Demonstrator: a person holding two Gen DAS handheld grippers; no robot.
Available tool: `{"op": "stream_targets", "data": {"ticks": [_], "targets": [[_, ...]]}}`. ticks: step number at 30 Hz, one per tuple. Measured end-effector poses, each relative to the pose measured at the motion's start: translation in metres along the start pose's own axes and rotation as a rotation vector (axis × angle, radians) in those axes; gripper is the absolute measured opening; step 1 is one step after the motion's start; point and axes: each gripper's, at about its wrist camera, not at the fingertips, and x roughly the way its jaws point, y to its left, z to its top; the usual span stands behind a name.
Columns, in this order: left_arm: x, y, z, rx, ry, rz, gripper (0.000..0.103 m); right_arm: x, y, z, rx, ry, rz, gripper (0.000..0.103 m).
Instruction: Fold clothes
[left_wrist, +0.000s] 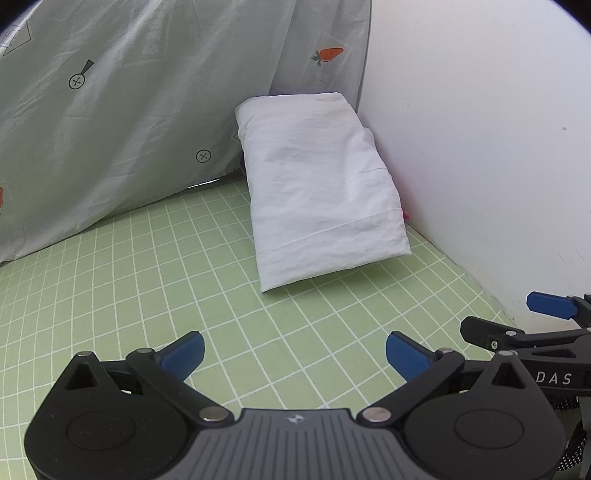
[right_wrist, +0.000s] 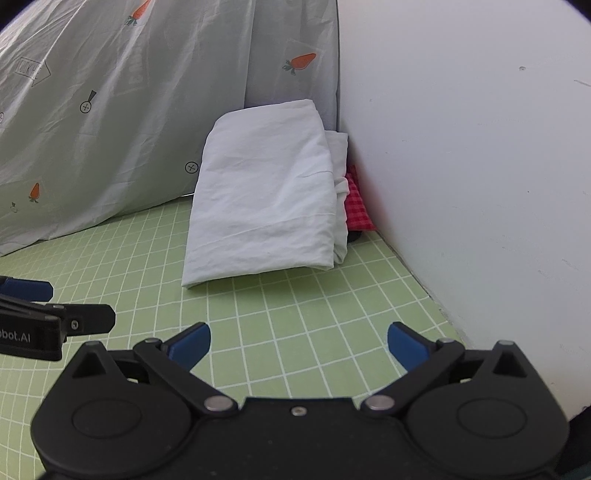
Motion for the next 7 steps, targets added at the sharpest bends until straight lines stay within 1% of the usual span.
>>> {"op": "stream_targets", "data": {"ticks": [7], "targets": [[-0.0001,-0.0032,-0.0010,0.021,0.005,-0.012,0.103,-0.0058,0.0004,-0.0022,-0.003,-0.005,-0.018,0.103]]}}
